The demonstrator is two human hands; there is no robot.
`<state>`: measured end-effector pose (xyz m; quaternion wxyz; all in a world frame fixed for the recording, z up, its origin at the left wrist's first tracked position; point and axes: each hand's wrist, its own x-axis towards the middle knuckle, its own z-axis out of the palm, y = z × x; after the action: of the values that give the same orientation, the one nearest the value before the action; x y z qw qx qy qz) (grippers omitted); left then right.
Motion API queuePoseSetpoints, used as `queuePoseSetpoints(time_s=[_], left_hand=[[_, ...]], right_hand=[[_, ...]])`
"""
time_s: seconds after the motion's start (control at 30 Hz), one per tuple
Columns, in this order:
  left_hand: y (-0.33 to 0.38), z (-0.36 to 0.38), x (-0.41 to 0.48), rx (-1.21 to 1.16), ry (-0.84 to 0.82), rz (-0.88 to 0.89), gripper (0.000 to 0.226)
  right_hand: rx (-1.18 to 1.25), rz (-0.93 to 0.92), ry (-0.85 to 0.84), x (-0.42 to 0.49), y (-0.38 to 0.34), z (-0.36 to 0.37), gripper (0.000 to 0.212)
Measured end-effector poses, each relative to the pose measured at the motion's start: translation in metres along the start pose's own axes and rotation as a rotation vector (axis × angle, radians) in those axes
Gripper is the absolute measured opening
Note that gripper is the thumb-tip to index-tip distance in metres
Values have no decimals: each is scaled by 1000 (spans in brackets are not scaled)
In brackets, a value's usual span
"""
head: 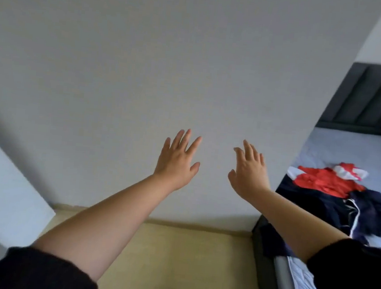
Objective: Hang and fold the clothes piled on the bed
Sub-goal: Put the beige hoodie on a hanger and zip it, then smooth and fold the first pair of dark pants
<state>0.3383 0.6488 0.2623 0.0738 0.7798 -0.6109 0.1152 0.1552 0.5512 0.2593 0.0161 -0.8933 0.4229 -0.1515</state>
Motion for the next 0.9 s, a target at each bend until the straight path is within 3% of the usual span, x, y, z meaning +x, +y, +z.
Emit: queuePoseSetpoints(time_s=[0.2, 0.6, 0.8, 0.9], left_hand=[[109, 61, 91, -17, -80, 142, 67], [176, 177, 244, 7, -235, 392, 69], [236, 224, 263, -153, -324, 630, 59], [270, 256, 263, -287, -422, 653, 56]], right_hand=[[-39, 206, -57, 20, 126, 15, 62], [48, 488, -175, 98, 243, 80, 67], [59, 574, -275, 87, 314, 122, 68], [26, 576, -382, 68, 354, 156, 66]])
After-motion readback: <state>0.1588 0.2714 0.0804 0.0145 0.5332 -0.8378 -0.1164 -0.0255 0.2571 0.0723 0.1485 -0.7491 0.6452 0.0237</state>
